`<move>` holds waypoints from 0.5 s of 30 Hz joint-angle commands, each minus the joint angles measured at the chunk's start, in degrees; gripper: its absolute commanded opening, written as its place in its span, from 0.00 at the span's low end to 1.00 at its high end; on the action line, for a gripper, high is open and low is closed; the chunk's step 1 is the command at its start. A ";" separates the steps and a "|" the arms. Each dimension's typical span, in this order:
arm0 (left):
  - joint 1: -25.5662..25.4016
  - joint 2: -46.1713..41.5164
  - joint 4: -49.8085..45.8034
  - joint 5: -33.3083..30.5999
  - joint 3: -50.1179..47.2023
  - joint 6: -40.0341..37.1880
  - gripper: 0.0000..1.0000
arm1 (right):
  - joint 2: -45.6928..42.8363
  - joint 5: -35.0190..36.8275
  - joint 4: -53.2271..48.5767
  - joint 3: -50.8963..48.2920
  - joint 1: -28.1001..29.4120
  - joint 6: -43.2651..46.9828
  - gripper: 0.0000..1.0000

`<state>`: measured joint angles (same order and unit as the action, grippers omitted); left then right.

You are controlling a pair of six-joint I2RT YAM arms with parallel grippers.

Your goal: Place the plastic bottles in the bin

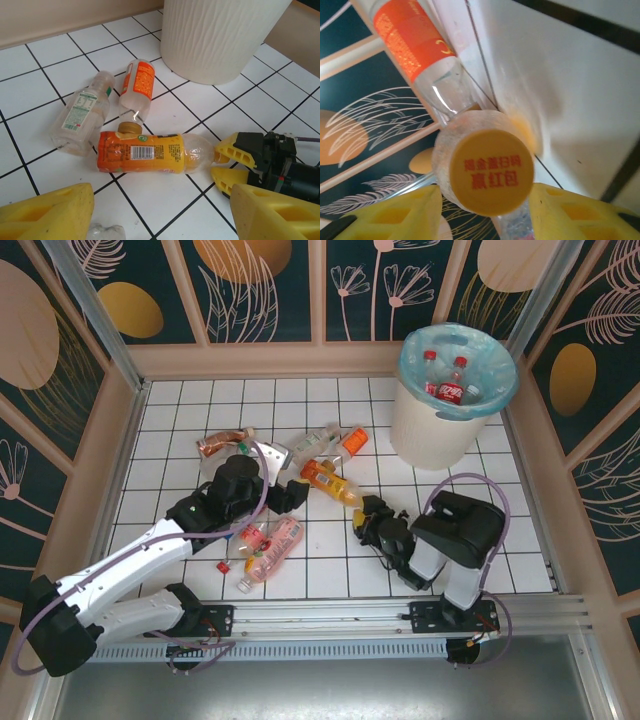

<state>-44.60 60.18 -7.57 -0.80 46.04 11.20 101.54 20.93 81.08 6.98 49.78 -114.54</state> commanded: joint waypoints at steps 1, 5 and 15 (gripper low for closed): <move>-0.30 -1.21 0.25 -1.40 -0.94 -1.93 0.73 | -7.60 2.29 -20.16 -1.27 0.33 -8.06 0.53; -0.29 -0.62 1.71 -1.47 -1.32 -2.15 0.73 | -15.38 1.88 -28.97 -1.15 -2.96 -3.84 0.56; -0.31 0.84 2.83 -0.87 -1.20 -2.24 0.73 | -10.06 -0.89 -21.21 0.27 -4.44 -2.36 0.52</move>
<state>-44.60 61.04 -6.24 -1.56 45.25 10.04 88.23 19.90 61.95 6.63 45.82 -114.52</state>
